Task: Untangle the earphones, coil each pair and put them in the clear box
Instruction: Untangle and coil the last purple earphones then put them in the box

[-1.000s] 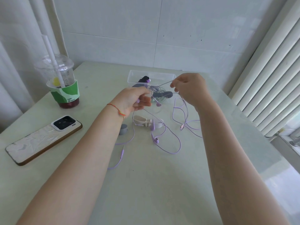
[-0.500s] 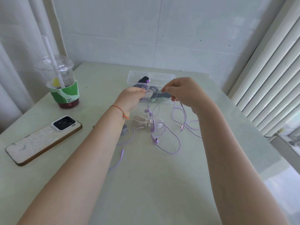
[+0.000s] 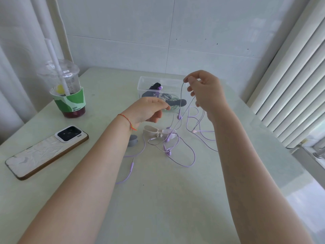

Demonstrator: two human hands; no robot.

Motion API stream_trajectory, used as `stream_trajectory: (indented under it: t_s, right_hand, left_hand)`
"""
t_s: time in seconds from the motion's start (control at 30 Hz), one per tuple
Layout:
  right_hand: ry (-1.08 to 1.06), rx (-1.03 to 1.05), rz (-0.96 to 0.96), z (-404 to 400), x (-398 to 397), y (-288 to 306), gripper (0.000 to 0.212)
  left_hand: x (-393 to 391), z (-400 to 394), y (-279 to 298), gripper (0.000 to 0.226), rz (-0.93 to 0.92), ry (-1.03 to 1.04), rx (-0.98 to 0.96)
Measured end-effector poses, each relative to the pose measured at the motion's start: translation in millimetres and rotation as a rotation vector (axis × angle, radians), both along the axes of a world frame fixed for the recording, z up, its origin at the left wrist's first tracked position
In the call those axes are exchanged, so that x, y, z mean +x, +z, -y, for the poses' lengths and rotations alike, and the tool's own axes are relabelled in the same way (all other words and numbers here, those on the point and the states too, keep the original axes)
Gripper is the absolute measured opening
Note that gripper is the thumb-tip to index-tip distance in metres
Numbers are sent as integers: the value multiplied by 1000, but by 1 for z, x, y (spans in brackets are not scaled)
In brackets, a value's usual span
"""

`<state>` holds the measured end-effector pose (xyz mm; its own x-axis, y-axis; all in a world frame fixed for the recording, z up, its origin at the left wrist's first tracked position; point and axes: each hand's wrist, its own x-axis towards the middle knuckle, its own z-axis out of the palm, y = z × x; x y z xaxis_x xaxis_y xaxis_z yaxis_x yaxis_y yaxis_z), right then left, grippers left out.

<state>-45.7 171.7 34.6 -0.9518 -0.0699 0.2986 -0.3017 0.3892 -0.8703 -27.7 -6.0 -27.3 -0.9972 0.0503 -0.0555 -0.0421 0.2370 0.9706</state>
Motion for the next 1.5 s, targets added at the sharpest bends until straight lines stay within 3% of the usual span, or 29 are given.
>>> stream_trajectory:
  t_s: [0.13, 0.23, 0.33, 0.4, 0.47, 0.6, 0.77, 0.87, 0.97, 1.03, 1.1, 1.23, 1.4, 1.5]
  right_hand:
    - [34, 93, 46, 0, 0, -2, 20]
    - [179, 125, 87, 1, 6, -1, 19]
    - [208, 142, 49, 3, 7, -3, 17]
    - [162, 158, -1, 1, 3, -4, 17]
    - [78, 271, -34, -4, -2, -4, 19]
    - [34, 624, 55, -11, -7, -7, 16]
    - [177, 612, 114, -7, 0, -6, 15]
    - [313, 519, 119, -4, 9, 0, 13]
    - [447, 420, 136, 0, 18, 3, 11]
    - [440, 364, 112, 1, 19, 3, 7]
    - [379, 321, 57, 0, 15, 3, 9]
    - [301, 415, 50, -7, 8, 1, 10]
    - [352, 448, 134, -11, 9, 1, 17]
    - [316, 370, 111, -14, 8, 3, 22]
  left_hand:
    - [3, -2, -1, 19, 6, -86, 28]
    - [3, -5, 1, 23, -50, -124, 7]
    - [5, -9, 1, 9, 6, -137, -171]
    - [4, -9, -2, 12, 70, -144, -348]
    - [0, -6, -6, 15, 68, -13, -412]
    - [-9, 7, -9, 15, -85, 458, -280]
    - [-9, 4, -2, 34, -234, 561, -168]
    - [-1, -11, 17, 21, -279, 314, 64]
    - [8, -24, 24, 48, -124, -209, 314]
    - [11, -27, 23, 60, -66, -294, 299]
    - [12, -22, 25, 58, -56, -172, 196]
    - [13, -7, 24, 32, -56, -16, 80]
    - [7, -6, 26, 32, -187, 293, 283]
    - [2, -2, 25, 27, -233, 422, 280]
